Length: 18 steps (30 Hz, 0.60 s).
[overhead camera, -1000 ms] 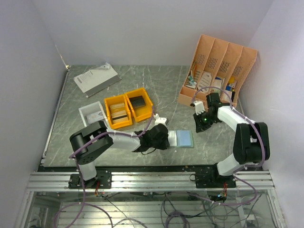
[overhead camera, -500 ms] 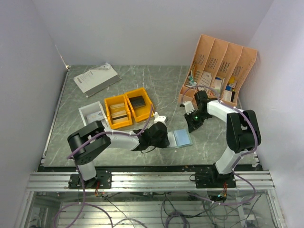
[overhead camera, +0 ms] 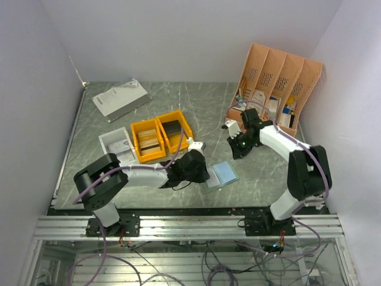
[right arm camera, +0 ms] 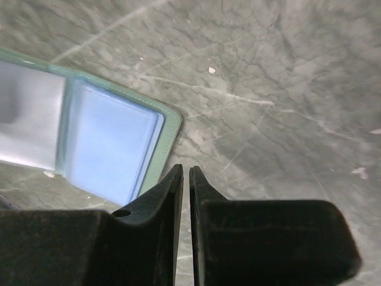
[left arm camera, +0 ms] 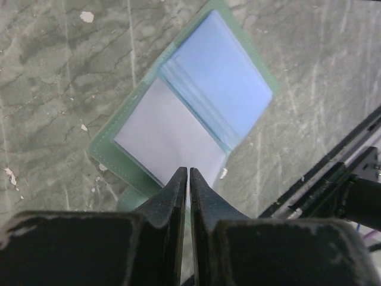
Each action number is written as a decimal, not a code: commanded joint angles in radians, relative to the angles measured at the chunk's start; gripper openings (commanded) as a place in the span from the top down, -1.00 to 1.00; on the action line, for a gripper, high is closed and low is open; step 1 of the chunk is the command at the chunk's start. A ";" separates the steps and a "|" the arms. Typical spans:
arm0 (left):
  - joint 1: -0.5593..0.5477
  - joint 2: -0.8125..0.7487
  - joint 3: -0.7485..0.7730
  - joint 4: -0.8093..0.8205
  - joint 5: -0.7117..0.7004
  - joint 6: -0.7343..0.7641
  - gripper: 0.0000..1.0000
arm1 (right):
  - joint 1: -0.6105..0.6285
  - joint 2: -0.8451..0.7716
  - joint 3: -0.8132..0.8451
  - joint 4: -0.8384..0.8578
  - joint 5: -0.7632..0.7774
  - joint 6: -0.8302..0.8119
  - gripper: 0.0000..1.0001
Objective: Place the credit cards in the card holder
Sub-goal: Open the card holder at the center of the board.
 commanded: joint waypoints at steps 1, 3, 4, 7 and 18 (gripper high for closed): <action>0.006 -0.084 0.021 -0.015 0.035 0.011 0.65 | -0.001 -0.142 -0.025 0.041 -0.063 -0.037 0.78; 0.009 -0.131 0.004 0.021 0.059 0.007 0.66 | -0.001 -0.202 -0.044 0.047 -0.177 -0.079 0.77; 0.012 -0.159 -0.012 0.055 0.078 0.004 0.66 | 0.001 -0.231 -0.051 0.047 -0.232 -0.107 0.76; 0.041 -0.253 -0.071 0.147 0.122 -0.022 0.65 | 0.017 -0.309 -0.098 0.027 -0.424 -0.283 0.59; 0.144 -0.624 -0.247 0.097 0.044 -0.043 0.17 | 0.143 -0.321 -0.275 0.024 -0.504 -0.850 0.43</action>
